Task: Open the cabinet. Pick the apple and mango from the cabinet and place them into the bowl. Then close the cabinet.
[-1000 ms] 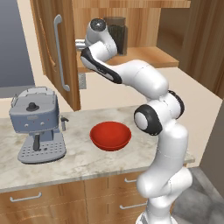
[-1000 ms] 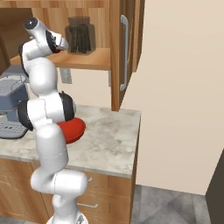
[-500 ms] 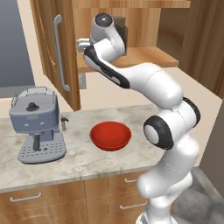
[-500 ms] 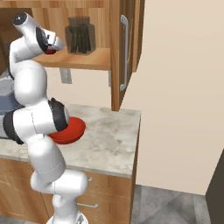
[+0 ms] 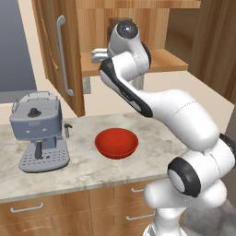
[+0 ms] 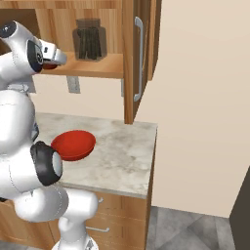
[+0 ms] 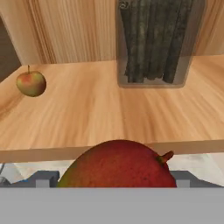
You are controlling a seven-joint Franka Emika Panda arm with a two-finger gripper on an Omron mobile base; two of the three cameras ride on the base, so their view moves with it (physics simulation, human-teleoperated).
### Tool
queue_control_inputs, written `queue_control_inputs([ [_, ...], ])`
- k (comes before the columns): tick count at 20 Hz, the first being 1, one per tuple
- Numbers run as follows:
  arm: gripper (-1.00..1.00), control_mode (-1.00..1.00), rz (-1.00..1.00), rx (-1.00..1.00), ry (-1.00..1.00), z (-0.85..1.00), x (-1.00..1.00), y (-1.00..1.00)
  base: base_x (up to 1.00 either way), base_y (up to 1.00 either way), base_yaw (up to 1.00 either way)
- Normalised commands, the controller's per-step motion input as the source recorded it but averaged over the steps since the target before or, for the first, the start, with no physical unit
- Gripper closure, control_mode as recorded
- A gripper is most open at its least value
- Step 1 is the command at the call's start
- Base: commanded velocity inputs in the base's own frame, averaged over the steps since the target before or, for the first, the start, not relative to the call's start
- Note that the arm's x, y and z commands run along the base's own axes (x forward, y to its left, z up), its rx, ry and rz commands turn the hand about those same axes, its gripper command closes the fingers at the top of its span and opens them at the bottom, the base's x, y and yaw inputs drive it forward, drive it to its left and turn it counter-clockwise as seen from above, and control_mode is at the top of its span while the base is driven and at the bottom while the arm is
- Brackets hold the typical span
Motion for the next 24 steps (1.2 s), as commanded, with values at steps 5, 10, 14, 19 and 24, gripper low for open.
queue_control_inputs([
  [5,1.00,-1.00,0.16,0.00,0.16,0.00,-0.87,-0.45,0.00,0.00,0.00],
  [10,1.00,-1.00,0.21,-0.03,0.17,-0.24,-0.49,-0.19,0.00,0.00,0.00],
  [14,1.00,-1.00,0.09,0.00,0.25,-0.31,-0.03,0.03,0.00,0.00,0.00],
  [19,1.00,-1.00,0.04,0.00,0.21,-0.43,0.00,0.02,0.00,0.00,0.00],
  [24,1.00,-1.00,0.00,0.00,0.17,-0.41,0.00,0.00,0.00,0.00,0.00],
])
